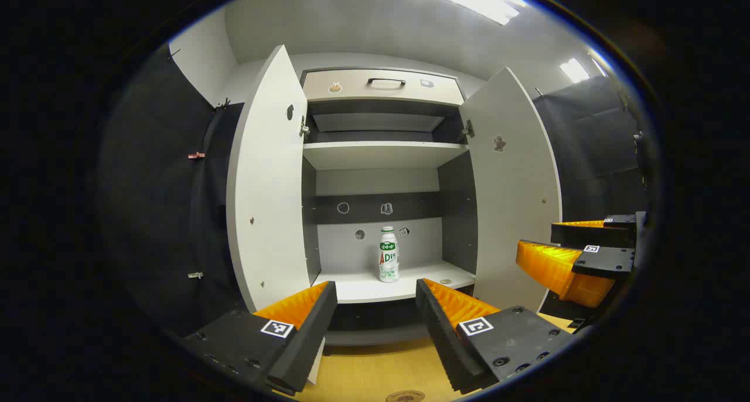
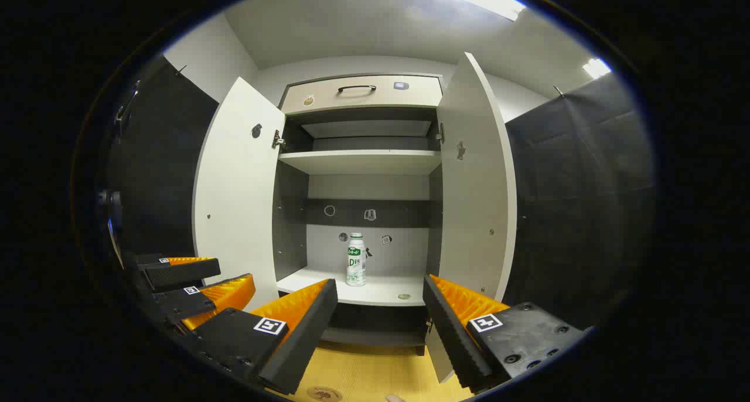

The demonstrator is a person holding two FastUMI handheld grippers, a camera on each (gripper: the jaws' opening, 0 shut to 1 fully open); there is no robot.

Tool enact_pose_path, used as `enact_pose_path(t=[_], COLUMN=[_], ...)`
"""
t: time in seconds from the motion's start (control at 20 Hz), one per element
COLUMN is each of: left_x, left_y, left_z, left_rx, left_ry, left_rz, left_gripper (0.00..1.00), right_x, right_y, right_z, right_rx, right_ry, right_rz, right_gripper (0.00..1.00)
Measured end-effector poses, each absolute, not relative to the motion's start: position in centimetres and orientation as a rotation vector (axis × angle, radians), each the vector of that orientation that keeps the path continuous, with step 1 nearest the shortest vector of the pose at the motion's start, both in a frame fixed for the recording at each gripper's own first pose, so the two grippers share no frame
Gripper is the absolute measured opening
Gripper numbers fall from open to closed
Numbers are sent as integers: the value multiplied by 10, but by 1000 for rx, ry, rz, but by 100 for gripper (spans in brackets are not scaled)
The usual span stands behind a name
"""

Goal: Grasp the bottle in the cabinet with the left hand and place it on the coaster, then close the right door with the right hand and the left door with the left hand.

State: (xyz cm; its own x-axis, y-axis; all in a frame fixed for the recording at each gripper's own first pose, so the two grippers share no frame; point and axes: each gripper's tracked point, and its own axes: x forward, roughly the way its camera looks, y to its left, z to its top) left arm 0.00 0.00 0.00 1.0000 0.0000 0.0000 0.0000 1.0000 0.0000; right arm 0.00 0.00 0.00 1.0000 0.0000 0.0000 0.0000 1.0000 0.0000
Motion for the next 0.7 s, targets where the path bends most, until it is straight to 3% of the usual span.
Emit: enact_pose_path(t=[0.7], left_x=[7], left_y=[1], left_z=[-3], left_rx=[-3], left_ry=[-1], left_rz=[-10], left_gripper=[86], right_x=[5], right_y=[1], right_z=[-3], right_rx=[-14], right_ry=[2], right_rz=[1], right_gripper=[98])
